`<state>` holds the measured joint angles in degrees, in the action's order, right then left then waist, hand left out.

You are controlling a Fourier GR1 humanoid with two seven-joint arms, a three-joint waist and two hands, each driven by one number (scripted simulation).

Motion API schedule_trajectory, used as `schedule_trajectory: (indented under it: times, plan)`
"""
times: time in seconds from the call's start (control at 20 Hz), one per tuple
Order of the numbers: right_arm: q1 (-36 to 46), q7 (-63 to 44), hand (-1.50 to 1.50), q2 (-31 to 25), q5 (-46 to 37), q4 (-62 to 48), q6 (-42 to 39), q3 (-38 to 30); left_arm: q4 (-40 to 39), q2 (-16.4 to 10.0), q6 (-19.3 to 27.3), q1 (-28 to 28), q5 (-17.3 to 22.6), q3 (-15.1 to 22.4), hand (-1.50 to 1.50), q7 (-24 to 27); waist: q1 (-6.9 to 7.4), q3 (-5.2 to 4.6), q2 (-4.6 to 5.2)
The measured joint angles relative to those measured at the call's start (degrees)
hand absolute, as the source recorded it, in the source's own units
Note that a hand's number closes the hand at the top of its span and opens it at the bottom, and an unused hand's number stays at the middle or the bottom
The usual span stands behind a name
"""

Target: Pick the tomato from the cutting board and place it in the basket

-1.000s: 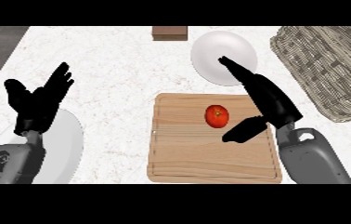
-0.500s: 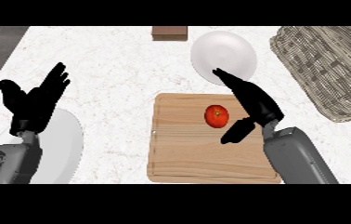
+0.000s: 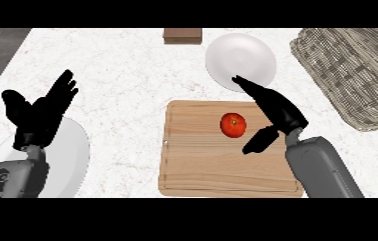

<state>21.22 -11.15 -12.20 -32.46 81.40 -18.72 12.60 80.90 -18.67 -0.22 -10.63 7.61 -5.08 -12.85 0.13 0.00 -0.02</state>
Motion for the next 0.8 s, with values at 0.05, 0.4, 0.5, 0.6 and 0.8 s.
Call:
schedule_trajectory:
  times: [0.05,0.4,0.5,0.6,0.8]
  plan:
    - [-0.3,0.7,-1.50,0.4,-0.1,-0.2,-0.2,-0.1,-0.4,0.3,0.2,-0.6,-0.4,-0.1,0.00,-0.2,-0.03,0.00,0.01]
    - [-3.4,4.4,-1.50,1.6,-1.3,1.4,-1.9,-0.6,0.0,1.6,-0.6,-0.3,-1.7,-1.4,0.00,-0.3,-0.10,0.00,0.00]
    - [-4.3,4.7,-1.50,2.8,-3.4,1.1,-0.4,0.7,-0.5,1.3,-1.6,0.0,-1.5,-2.3,0.00,0.4,-0.08,-0.01,-0.01]
    - [-4.3,4.5,-1.50,3.1,-4.7,1.0,-0.3,0.5,-1.0,1.7,-1.6,-0.3,-2.3,-2.4,0.00,0.8,-0.09,0.00,0.01]
    - [-3.6,4.6,-1.50,3.8,-7.6,-1.0,0.5,0.2,0.3,2.1,-1.9,-0.8,-2.7,-2.6,0.00,-0.7,-0.04,-0.01,0.00]
